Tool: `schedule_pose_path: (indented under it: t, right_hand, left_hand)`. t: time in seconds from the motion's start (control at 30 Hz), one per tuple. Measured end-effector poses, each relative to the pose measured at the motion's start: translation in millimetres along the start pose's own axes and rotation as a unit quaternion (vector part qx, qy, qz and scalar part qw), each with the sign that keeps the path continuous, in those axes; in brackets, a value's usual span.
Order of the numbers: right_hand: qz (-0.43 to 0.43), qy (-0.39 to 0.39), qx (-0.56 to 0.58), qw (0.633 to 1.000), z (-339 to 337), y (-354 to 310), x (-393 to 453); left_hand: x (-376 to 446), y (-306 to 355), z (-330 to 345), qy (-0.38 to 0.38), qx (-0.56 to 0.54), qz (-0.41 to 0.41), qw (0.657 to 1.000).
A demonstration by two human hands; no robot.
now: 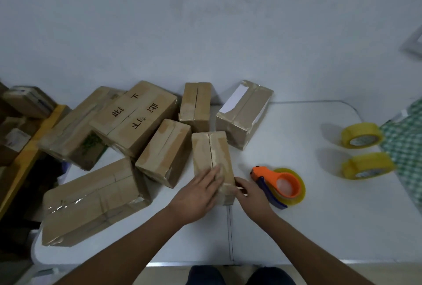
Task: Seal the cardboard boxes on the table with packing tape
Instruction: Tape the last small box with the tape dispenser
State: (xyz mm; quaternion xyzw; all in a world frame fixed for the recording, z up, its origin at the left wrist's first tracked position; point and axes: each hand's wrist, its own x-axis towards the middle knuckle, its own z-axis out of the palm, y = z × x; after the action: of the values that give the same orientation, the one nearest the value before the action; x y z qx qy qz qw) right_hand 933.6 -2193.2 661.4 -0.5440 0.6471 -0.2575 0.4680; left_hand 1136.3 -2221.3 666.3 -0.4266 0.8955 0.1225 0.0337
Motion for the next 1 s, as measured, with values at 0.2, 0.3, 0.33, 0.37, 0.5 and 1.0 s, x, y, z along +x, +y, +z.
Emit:
schedule_pose_path:
  t: [0.2, 0.3, 0.33, 0.37, 0.5, 1.0]
  right_hand:
    - [0.044, 0.105, -0.085, 0.99, -25.8, 17.9, 8.1]
    - [0.099, 0.179, -0.199, 0.958, -47.4, 52.2, 17.9]
    - [0.13, 0.169, -0.206, 0.955, -51.8, 58.4, 19.6]
    - [0.149, 0.146, -0.209, 0.955, -55.0, 63.1, 20.2]
    - [0.16, 0.059, -0.224, 0.96, -61.3, 65.3, 21.6]
    - [0.041, 0.092, -0.129, 0.986, -93.6, -3.6, 4.9]
  left_hand:
    - [0.6, -3.7, 8.0, 0.045, -0.004, -0.037, 0.998]
    - [-5.1, -2.5, 18.6, 0.073, -0.079, -0.07, 0.992]
    - [-7.4, -0.6, 22.9, 0.08, -0.107, -0.076, 0.988]
    - [-9.4, 1.8, 25.0, 0.094, -0.12, -0.076, 0.985]
    - [-16.5, 3.8, 30.4, 0.073, -0.142, -0.097, 0.982]
    - [21.5, 9.9, -8.1, 0.123, -0.217, -0.147, 0.957]
